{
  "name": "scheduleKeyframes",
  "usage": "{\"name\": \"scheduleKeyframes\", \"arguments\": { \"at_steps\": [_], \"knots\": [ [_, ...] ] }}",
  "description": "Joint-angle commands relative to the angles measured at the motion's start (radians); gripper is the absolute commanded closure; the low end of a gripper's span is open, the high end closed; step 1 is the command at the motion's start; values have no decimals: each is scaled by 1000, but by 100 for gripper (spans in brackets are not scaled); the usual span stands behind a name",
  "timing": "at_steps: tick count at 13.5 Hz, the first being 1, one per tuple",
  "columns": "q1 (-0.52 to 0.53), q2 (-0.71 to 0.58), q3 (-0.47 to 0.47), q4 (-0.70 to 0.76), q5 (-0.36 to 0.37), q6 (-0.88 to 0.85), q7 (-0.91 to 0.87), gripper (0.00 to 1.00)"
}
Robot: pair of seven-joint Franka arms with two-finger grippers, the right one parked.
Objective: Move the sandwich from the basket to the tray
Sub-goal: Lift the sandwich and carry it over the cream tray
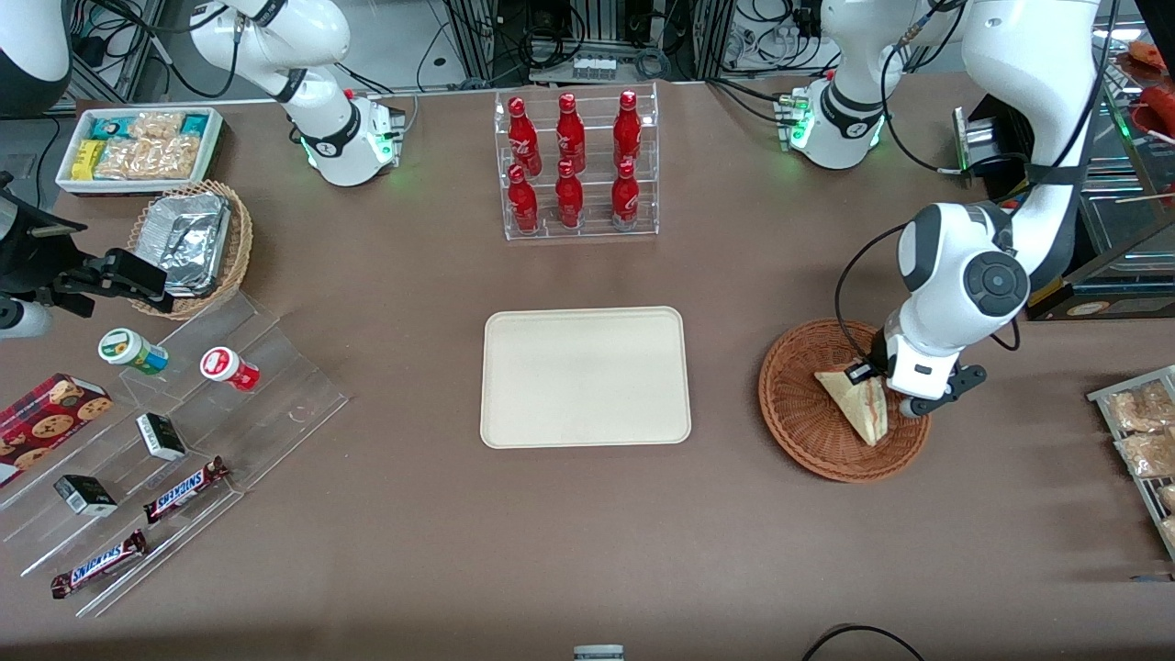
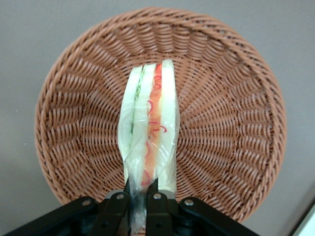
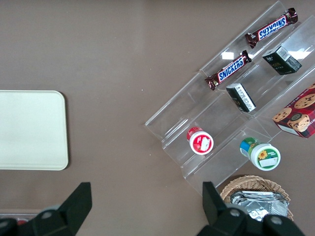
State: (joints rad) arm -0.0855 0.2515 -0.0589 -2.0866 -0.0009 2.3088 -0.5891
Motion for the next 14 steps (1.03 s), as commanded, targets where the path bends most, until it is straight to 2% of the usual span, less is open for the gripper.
{"name": "scheduleKeyframes", "arguments": {
  "at_steps": [1,4,7,9,14],
  "knots": [
    [-5,-4,-1,89,21,-129,63,100],
    [-54,-12,-9,155,22,-218,100,100],
    [-134,-20,-9,160,27,-223,100,100],
    [-189,-20,-9,161,60,-227,98,100],
    [-324,-5,-10,197,62,-230,92,100]
  ]
}}
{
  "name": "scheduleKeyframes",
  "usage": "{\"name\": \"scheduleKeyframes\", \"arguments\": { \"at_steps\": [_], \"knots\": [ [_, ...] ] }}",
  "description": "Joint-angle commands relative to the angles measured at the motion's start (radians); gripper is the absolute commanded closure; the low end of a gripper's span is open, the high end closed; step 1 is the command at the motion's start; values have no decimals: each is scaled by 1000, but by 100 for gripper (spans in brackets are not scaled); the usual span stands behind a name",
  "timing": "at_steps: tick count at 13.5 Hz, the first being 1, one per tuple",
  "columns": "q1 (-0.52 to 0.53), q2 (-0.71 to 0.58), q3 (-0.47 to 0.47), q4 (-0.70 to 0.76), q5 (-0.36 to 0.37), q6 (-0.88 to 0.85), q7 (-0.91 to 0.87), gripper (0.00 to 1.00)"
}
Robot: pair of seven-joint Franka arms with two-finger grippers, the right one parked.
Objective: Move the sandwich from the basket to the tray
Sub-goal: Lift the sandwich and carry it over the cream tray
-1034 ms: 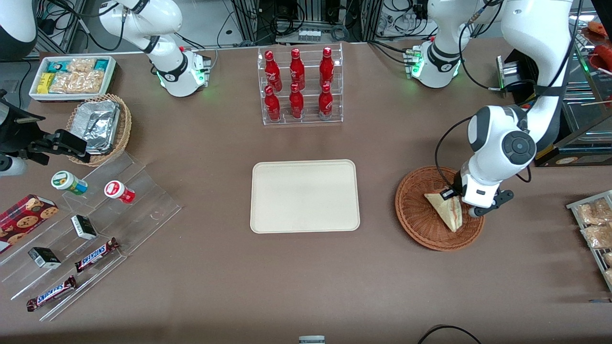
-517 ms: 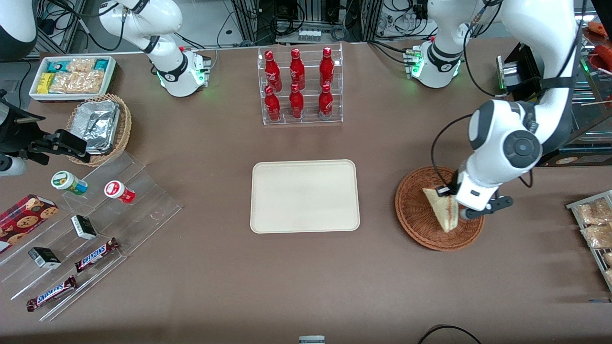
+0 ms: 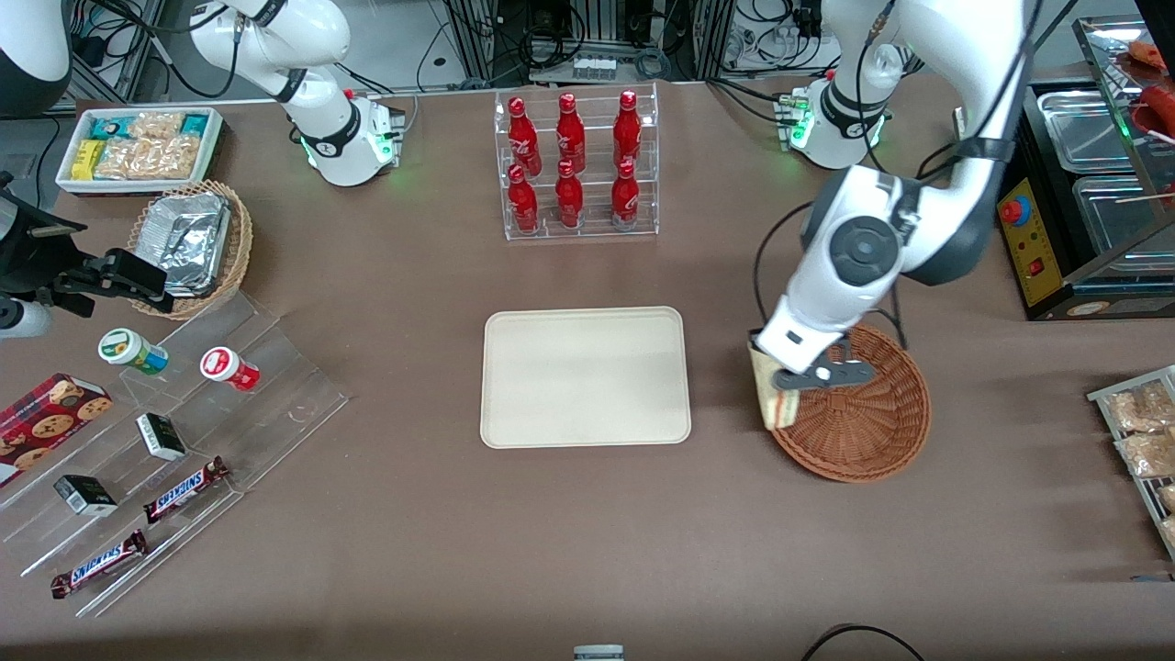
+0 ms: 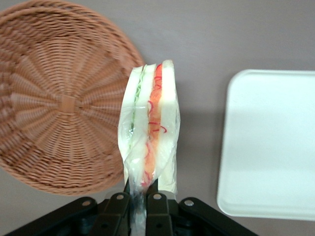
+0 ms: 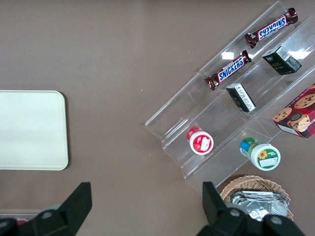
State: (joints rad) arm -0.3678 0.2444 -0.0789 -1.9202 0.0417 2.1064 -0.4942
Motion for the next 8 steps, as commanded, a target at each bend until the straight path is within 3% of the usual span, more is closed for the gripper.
{"name": "scheduleKeyframes", "arguments": {
  "at_steps": [1,8],
  "knots": [
    [-68,19,10,42,18,-29,-6,100],
    [-219,193,10,183,6,-28,-38,100]
  ]
}}
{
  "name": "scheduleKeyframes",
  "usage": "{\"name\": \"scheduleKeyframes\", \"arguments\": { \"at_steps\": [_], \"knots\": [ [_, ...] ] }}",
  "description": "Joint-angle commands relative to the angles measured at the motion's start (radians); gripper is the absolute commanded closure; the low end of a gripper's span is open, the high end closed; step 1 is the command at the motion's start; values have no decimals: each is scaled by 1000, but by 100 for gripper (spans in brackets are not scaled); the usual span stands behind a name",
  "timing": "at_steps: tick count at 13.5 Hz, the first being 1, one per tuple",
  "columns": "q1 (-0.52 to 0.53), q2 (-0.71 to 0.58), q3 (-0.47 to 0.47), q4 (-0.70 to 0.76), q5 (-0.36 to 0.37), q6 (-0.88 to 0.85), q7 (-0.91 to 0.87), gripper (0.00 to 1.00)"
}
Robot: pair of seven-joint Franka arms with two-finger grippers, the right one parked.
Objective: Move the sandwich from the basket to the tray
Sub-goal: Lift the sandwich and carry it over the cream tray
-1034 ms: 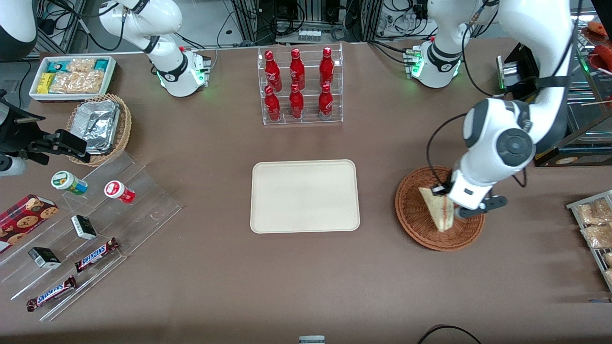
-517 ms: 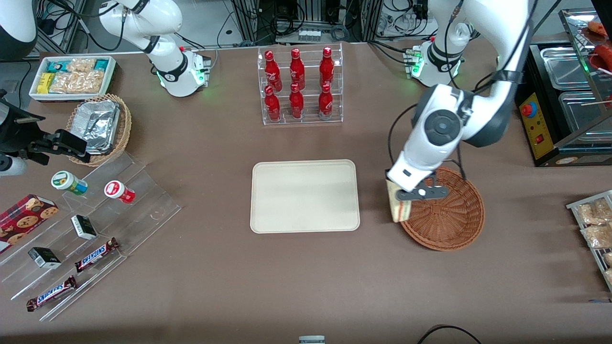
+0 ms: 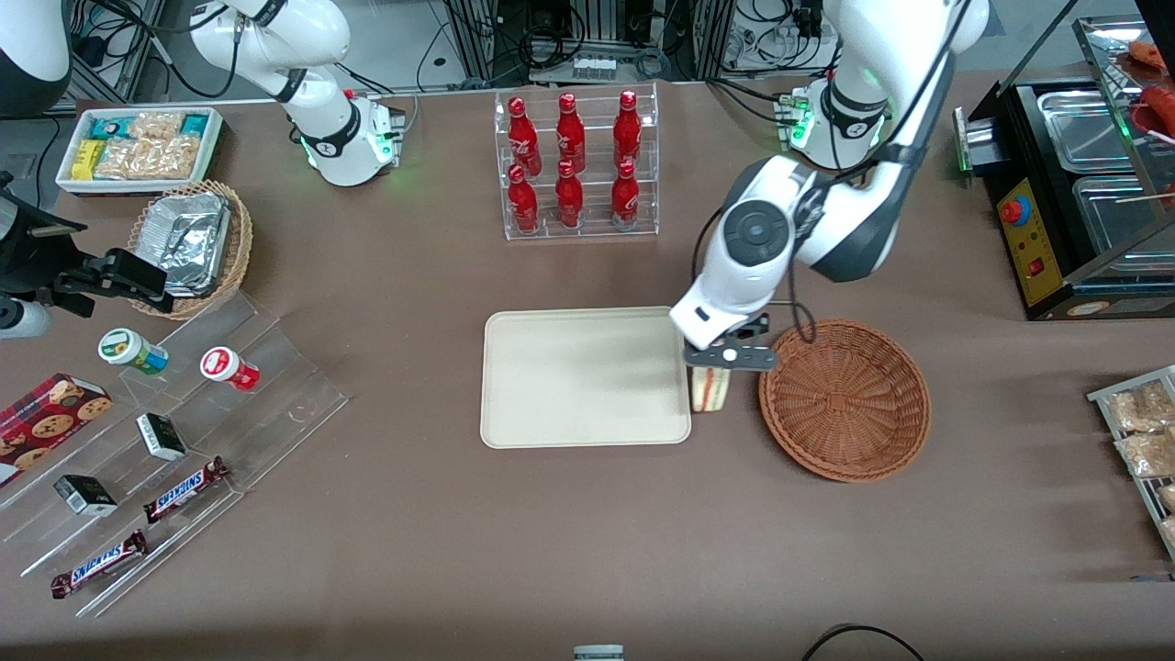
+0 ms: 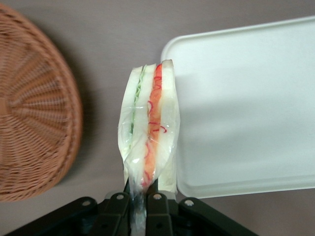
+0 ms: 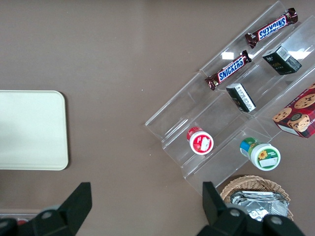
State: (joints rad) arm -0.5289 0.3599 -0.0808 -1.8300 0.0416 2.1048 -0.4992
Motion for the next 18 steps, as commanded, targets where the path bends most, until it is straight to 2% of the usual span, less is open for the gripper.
{"name": "scheduleKeyframes", "arguments": {
  "at_steps": [1,9,18],
  "knots": [
    [-69,106,12,121,8,-25,-56,100],
    [-111,266,12,314,17,-65,-125,100],
    [-132,333,13,359,15,-62,-174,100]
  ]
}}
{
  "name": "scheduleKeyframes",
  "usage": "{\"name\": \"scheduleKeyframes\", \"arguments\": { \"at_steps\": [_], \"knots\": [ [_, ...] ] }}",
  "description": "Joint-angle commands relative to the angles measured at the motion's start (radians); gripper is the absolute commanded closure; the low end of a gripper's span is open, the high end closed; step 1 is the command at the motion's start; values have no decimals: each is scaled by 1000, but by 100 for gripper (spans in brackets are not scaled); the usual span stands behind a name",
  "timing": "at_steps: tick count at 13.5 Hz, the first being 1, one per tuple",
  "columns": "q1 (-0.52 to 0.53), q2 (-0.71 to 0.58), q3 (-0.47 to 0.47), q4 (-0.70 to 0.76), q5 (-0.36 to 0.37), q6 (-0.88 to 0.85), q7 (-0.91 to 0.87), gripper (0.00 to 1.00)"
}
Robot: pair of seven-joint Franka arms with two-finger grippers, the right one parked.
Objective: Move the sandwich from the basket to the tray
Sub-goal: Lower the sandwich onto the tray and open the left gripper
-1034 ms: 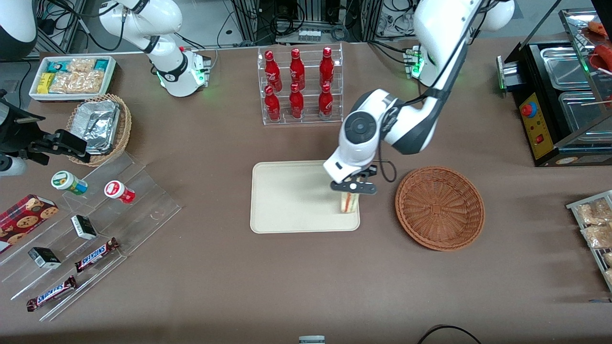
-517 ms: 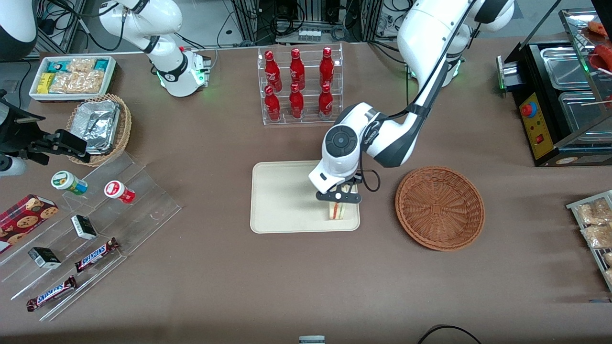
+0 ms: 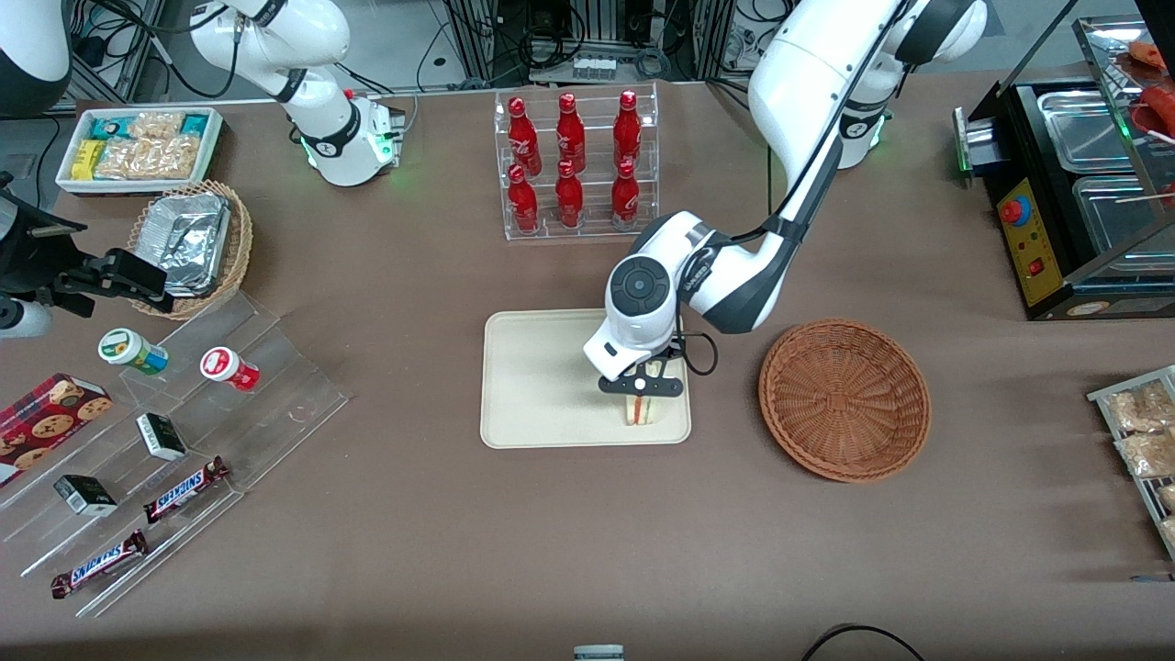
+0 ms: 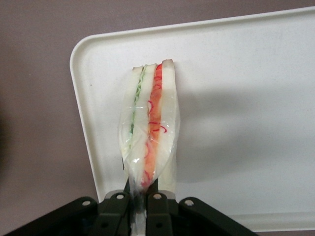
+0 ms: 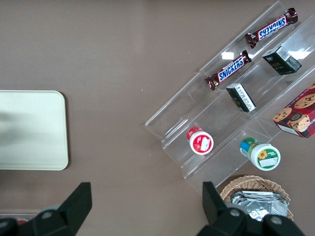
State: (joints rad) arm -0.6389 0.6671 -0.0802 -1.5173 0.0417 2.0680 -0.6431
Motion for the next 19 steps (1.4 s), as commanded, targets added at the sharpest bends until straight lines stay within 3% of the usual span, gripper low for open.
{"name": "scheduleKeyframes", "arguments": {
  "at_steps": [1,7,9,13,19],
  "knots": [
    [-24,28,13,48,15,-23,-32,100],
    [-27,40,13,54,15,-22,-41,98],
    [-27,43,13,54,15,-20,-40,53],
    [-27,46,13,54,15,-19,-40,0],
    [-25,43,13,68,17,-26,-59,0]
  ]
}}
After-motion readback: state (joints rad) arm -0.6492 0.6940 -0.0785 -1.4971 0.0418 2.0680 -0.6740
